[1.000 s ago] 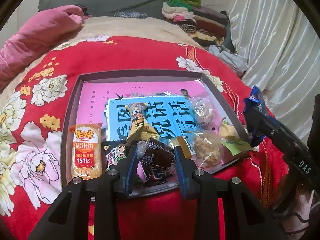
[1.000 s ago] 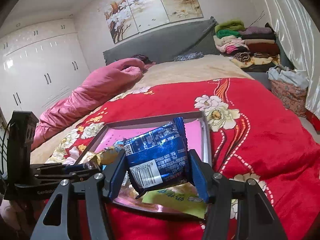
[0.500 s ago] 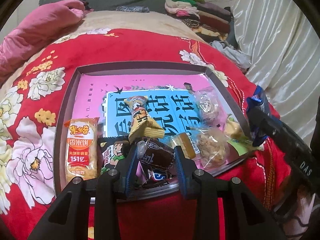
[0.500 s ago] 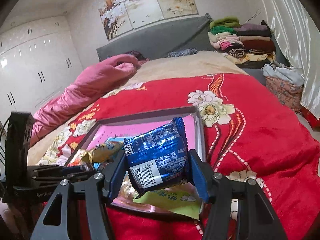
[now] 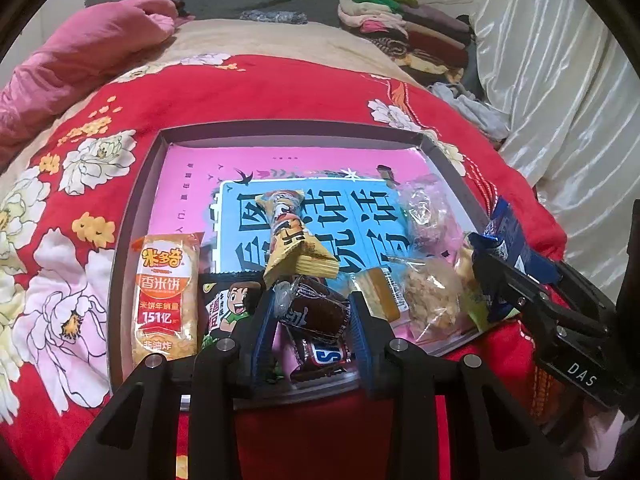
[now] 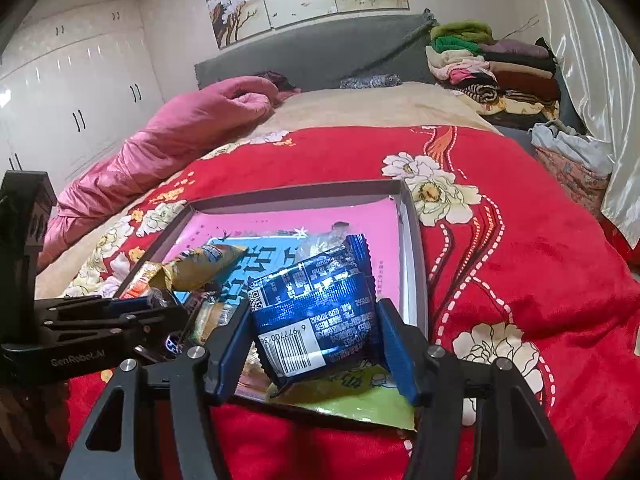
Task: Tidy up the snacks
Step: 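Carry the chocolate candy and blue biscuit packet over the tray with both tools, then open both tools to drop the candy and biscuit packet into the tray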
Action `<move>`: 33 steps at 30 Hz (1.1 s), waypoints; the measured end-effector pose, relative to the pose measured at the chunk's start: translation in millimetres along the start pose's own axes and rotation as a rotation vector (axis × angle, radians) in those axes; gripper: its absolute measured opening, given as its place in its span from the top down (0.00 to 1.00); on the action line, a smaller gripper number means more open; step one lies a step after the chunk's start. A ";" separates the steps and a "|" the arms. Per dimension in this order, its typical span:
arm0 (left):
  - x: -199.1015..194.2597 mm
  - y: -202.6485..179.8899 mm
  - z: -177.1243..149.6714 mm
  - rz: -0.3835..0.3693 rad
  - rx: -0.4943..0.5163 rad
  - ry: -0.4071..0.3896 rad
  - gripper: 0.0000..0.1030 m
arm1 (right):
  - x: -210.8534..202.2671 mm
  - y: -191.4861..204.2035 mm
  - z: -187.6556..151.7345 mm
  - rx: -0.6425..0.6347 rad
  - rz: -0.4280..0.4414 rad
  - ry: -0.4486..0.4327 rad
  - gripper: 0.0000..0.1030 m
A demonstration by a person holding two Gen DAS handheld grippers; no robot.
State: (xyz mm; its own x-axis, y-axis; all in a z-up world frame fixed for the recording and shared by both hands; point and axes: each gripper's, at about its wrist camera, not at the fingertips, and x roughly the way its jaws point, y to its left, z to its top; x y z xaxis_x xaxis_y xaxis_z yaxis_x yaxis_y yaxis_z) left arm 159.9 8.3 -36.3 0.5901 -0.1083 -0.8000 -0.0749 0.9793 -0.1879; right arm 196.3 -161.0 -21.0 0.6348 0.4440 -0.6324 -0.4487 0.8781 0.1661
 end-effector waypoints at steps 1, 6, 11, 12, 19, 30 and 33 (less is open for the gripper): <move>0.2 -0.1 -0.2 -0.001 0.000 0.001 0.64 | 0.6 -0.1 -0.4 0.001 -0.003 0.004 0.41; 0.0 0.1 -0.5 -0.005 -0.002 0.000 0.64 | 3.7 0.2 -2.0 -0.003 -0.001 0.020 0.40; 0.6 -0.1 -0.4 -0.005 -0.005 0.001 0.64 | 4.8 3.1 -2.3 -0.015 0.003 0.024 0.40; 0.6 0.0 -0.3 -0.005 -0.007 0.001 0.64 | 5.0 3.5 -2.0 -0.017 0.005 0.025 0.39; 1.1 0.0 0.5 0.003 -0.009 0.000 0.64 | 4.1 6.8 -2.4 -0.023 0.018 0.020 0.39; 0.7 -0.4 0.5 0.007 -0.009 -0.003 0.63 | 5.1 7.3 -2.6 -0.022 0.016 0.025 0.37; 0.9 -0.2 0.6 0.006 -0.009 -0.002 0.63 | 5.7 5.9 -2.4 -0.012 0.017 0.029 0.37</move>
State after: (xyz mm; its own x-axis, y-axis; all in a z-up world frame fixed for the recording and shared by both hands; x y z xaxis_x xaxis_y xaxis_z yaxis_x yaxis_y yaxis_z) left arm 160.9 8.1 -36.6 0.5911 -0.1026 -0.8000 -0.0857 0.9783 -0.1887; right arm 195.8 -153.7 -25.4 0.6090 0.4532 -0.6509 -0.4668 0.8683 0.1678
